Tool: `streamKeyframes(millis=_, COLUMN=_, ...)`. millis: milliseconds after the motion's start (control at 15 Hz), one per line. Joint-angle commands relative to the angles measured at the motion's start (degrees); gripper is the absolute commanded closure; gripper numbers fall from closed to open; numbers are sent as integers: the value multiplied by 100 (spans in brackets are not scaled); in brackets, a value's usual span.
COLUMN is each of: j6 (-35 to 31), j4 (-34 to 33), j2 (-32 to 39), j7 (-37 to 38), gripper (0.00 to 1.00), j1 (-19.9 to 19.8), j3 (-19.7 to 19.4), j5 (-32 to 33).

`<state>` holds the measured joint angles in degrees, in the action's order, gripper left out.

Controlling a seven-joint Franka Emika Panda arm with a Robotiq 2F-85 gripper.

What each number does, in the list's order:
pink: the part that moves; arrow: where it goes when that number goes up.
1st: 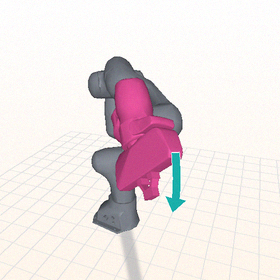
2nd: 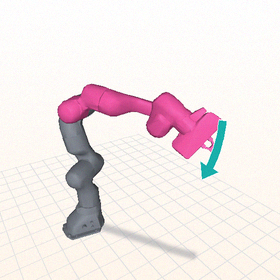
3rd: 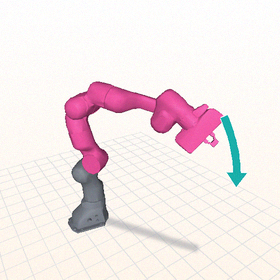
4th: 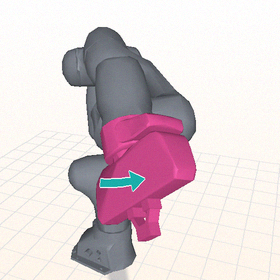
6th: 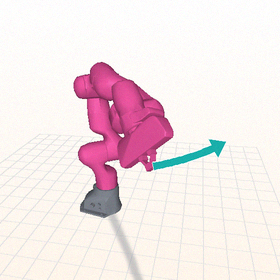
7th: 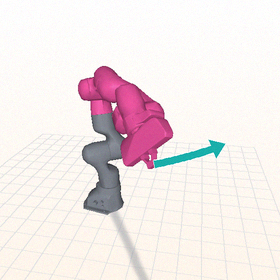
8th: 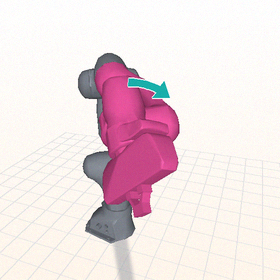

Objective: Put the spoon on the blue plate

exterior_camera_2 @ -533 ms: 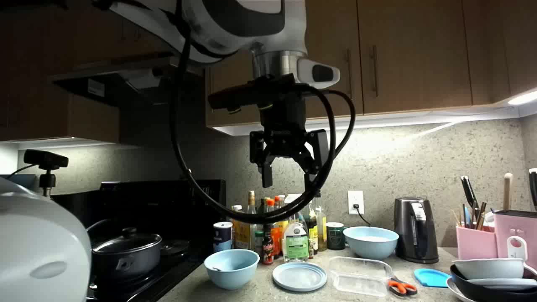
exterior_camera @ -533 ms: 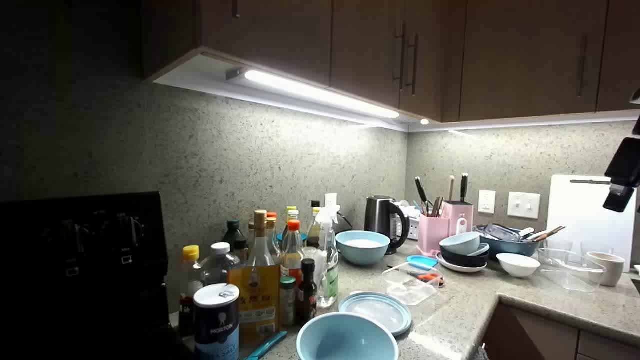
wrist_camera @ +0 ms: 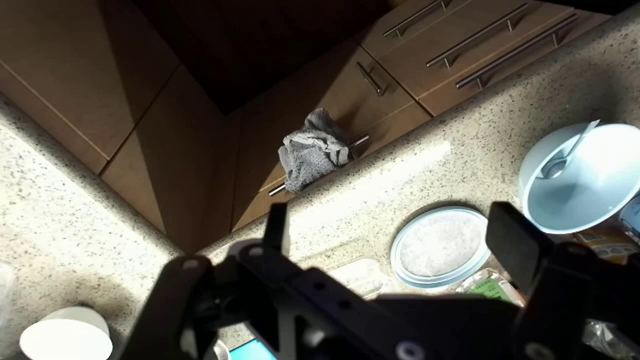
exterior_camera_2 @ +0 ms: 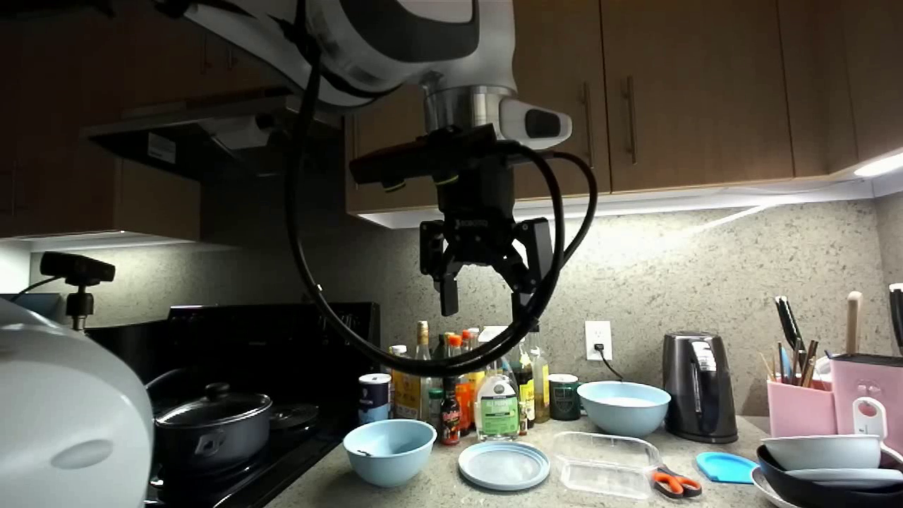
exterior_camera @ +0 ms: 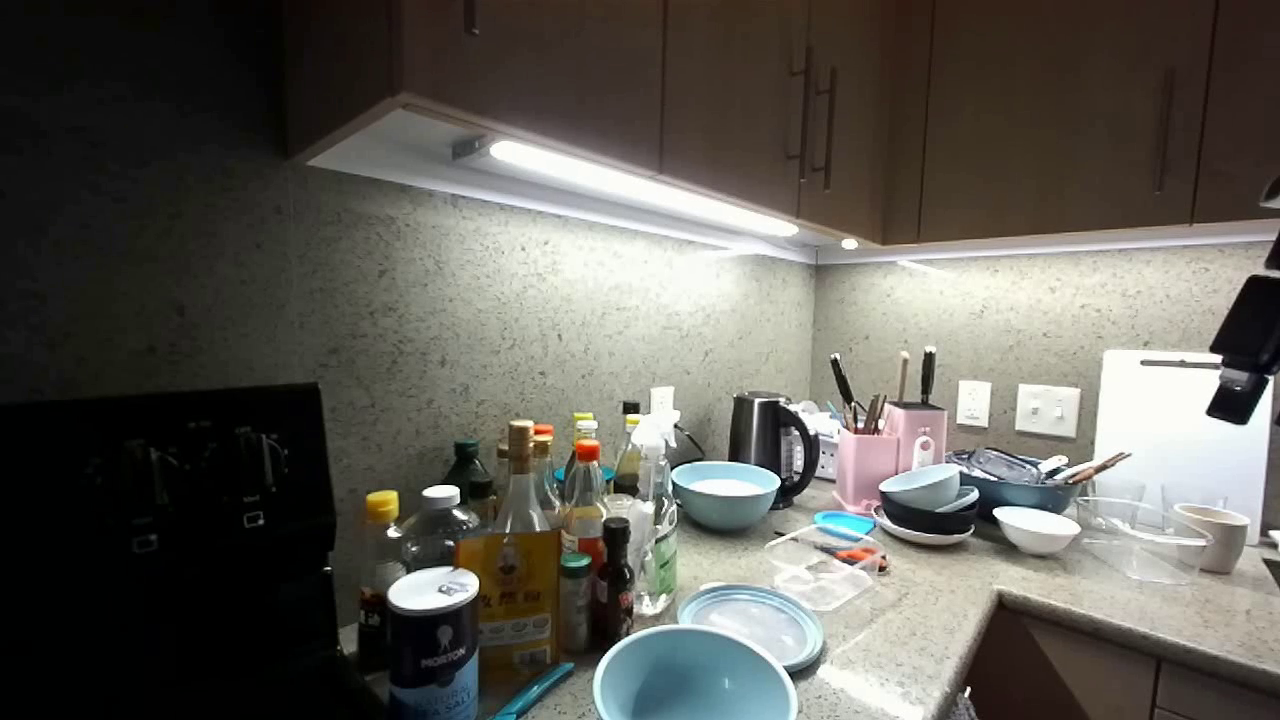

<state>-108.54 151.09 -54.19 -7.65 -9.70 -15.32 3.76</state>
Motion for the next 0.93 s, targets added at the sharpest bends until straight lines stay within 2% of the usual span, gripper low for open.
streamKeyframes(millis=0, j6=21, j4=-43, j2=128, j7=-34, gripper=0, j1=41, j3=80, j5=-82)
streamKeyframes(millis=600, j6=145, j4=10, j2=1212, j7=-364, gripper=0, j1=1603, j3=1078, j5=-547)
streamKeyframes(millis=667, j6=114, j4=44, j2=959, j7=-85, gripper=0, j1=1387, j3=1037, j5=-520)
streamKeyframes(millis=867, j6=98, j4=37, j2=1067, j7=-51, gripper=0, j1=1417, j3=1120, j5=-515)
